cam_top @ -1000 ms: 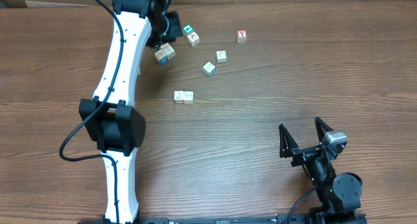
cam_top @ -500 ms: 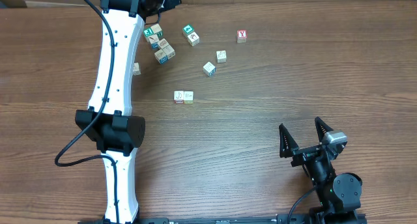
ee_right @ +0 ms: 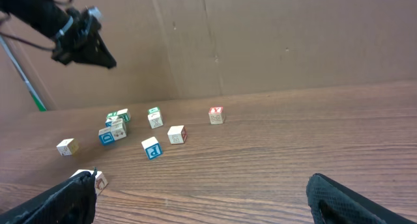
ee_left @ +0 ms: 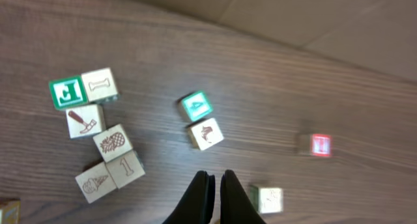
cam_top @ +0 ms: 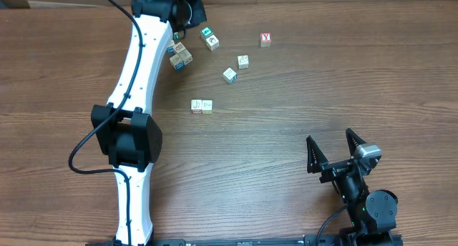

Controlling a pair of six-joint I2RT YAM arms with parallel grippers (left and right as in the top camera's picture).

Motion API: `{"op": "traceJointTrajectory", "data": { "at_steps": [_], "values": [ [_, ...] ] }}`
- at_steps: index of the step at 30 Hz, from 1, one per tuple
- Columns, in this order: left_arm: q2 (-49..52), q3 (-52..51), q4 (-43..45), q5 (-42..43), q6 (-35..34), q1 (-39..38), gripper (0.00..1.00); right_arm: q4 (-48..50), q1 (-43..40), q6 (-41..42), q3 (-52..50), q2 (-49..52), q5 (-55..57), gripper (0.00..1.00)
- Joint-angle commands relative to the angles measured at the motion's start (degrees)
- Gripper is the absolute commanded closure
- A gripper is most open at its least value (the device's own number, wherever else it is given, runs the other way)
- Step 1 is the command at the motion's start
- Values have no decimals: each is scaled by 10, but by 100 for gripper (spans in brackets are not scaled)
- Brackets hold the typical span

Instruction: Form a horizontal line

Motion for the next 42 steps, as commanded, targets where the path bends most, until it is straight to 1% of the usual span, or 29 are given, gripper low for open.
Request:
{"op": "traceJointTrajectory", "data": {
  "at_steps": [1, 8, 15, 26, 36, 39, 42],
  "values": [
    [9, -41, 22, -27, -7, 0, 96, 2, -2, 1, -6, -3, 4, 0],
    [10, -138, 82, -32, -8, 4, 96, 2, -2, 1, -6, -3, 4, 0],
    [10, -205, 116, -74, -6, 12, 95, 2, -2, 1, -6, -3, 4, 0],
    [17, -208, 120, -71, 7, 50, 95, 2, -2, 1, -6, -3, 4, 0],
    [49, -208, 126, -66, 7, 52, 96, 2, -2, 1, -6, -3, 4, 0],
    [58, -208, 126, -45, 7, 52, 96, 2, -2, 1, -6, -3, 4, 0],
    [58, -208, 130, -1, 7, 50, 96, 2, -2, 1, -6, -3, 4, 0]
  ]
}}
